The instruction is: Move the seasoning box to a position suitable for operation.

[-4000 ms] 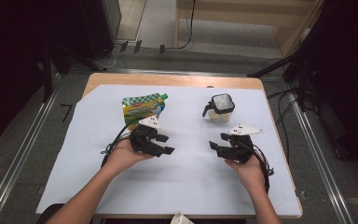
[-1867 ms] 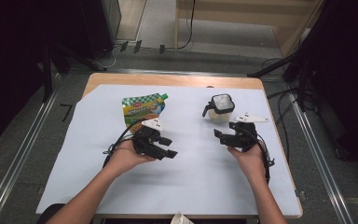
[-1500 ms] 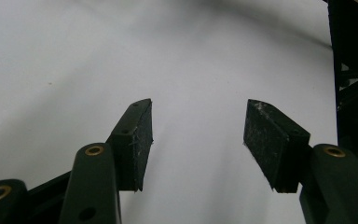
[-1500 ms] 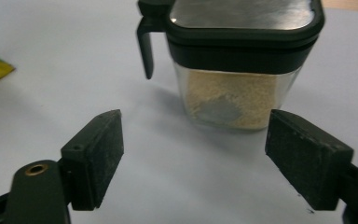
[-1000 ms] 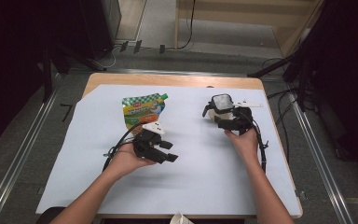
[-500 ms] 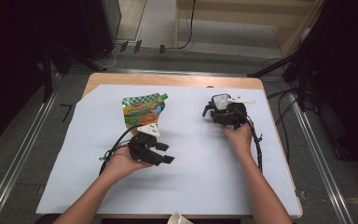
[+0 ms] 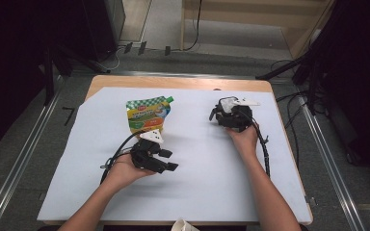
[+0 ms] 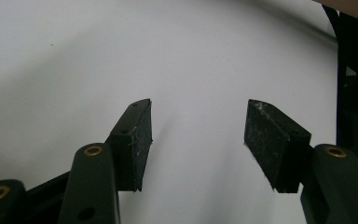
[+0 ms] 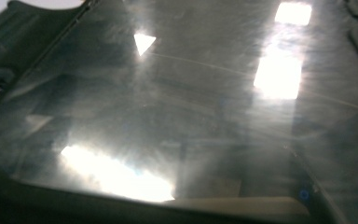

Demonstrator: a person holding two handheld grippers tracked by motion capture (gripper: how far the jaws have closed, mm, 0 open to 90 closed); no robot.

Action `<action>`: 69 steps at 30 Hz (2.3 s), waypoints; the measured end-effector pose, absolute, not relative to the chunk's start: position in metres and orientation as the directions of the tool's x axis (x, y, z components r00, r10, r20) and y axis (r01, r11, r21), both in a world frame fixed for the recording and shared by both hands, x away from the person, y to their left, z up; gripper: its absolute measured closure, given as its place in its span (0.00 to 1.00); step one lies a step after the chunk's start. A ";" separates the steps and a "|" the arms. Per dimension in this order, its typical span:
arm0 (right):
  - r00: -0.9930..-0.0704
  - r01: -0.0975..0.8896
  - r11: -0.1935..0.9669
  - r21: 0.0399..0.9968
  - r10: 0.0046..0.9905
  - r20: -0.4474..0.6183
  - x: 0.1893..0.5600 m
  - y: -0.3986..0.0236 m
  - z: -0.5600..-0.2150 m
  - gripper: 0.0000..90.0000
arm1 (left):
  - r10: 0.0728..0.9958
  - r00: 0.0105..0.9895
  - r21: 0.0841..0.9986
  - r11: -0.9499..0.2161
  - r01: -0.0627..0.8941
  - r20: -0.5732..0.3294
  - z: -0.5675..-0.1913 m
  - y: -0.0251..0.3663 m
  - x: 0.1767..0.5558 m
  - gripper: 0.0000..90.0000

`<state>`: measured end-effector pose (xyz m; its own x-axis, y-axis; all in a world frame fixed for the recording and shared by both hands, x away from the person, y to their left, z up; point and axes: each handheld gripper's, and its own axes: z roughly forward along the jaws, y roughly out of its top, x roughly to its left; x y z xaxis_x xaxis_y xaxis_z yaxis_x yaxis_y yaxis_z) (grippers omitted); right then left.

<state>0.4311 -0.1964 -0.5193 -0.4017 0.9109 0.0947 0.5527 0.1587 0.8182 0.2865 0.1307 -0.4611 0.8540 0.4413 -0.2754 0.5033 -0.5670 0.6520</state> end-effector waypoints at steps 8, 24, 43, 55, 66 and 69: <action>-0.391 0.533 0.174 0.828 0.918 0.059 0.432 -0.193 -0.522 0.15 | 0.446 0.851 0.650 -0.566 0.507 -0.276 -0.462 0.133 0.286 0.47; -0.391 0.532 0.151 0.833 0.916 0.083 0.430 -0.196 -0.521 0.16 | 0.456 0.845 0.656 -0.551 0.515 -0.280 -0.460 0.137 0.287 0.47; -0.453 0.506 0.164 0.847 0.886 0.100 0.407 -0.188 -0.503 0.17 | 0.455 0.836 0.655 -0.537 0.532 -0.306 -0.460 0.135 0.295 0.48; -0.506 0.488 0.185 0.853 0.856 0.103 0.378 -0.184 -0.488 0.17 | 0.405 0.869 0.673 -0.561 0.482 -0.285 -0.459 0.126 0.299 0.59; -0.537 0.500 0.228 0.836 0.838 0.092 0.353 -0.179 -0.490 0.17 | 0.369 0.882 0.697 -0.549 0.462 -0.293 -0.454 0.122 0.305 0.66; -0.543 0.505 0.226 0.833 0.833 0.104 0.343 -0.177 -0.490 0.17 | 0.359 0.882 0.696 -0.549 0.464 -0.305 -0.454 0.121 0.307 0.68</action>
<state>0.3426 -0.1771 -0.4898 -0.5433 0.8332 0.1035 0.5046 0.2255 0.8334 0.3075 0.1210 -0.4539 0.8821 0.3589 -0.3051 0.4639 -0.5486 0.6956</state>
